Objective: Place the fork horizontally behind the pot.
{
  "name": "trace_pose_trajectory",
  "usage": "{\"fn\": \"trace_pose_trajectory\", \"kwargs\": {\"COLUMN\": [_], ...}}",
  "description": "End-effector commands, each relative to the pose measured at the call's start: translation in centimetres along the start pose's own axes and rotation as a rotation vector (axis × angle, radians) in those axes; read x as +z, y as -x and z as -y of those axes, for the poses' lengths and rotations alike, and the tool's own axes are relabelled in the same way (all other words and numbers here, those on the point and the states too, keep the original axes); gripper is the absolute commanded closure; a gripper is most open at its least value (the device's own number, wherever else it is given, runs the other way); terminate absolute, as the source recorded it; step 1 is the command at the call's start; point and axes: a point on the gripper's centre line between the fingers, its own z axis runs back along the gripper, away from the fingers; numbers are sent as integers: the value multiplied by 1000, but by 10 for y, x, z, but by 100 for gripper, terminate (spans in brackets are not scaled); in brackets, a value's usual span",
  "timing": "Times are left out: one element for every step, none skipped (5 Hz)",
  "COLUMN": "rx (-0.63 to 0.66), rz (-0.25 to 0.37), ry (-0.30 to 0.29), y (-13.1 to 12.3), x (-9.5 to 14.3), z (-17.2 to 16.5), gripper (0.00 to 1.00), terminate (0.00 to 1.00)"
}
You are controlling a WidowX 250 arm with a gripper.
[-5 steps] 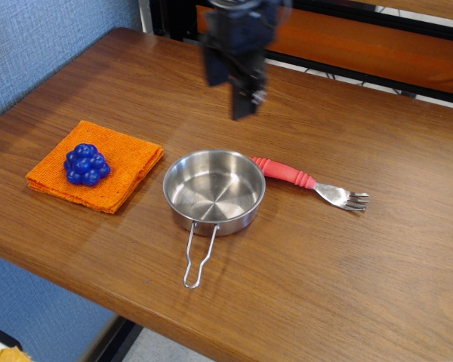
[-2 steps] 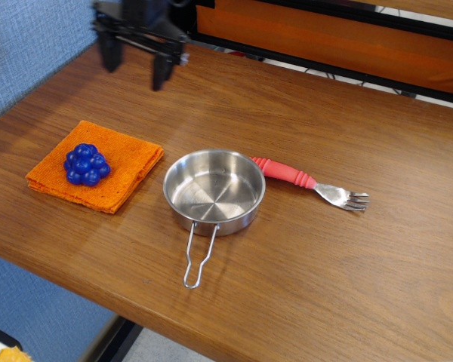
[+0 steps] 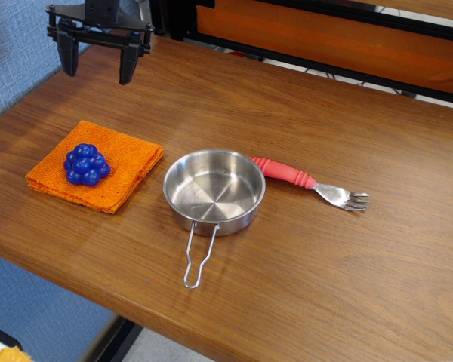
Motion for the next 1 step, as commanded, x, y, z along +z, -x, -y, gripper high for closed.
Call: {"fn": "trace_pose_trajectory", "kwargs": {"rx": [27], "rz": [44], "ry": [3], "y": [21], "x": [22], "z": [14], "gripper": [0], "terminate": [100]}}
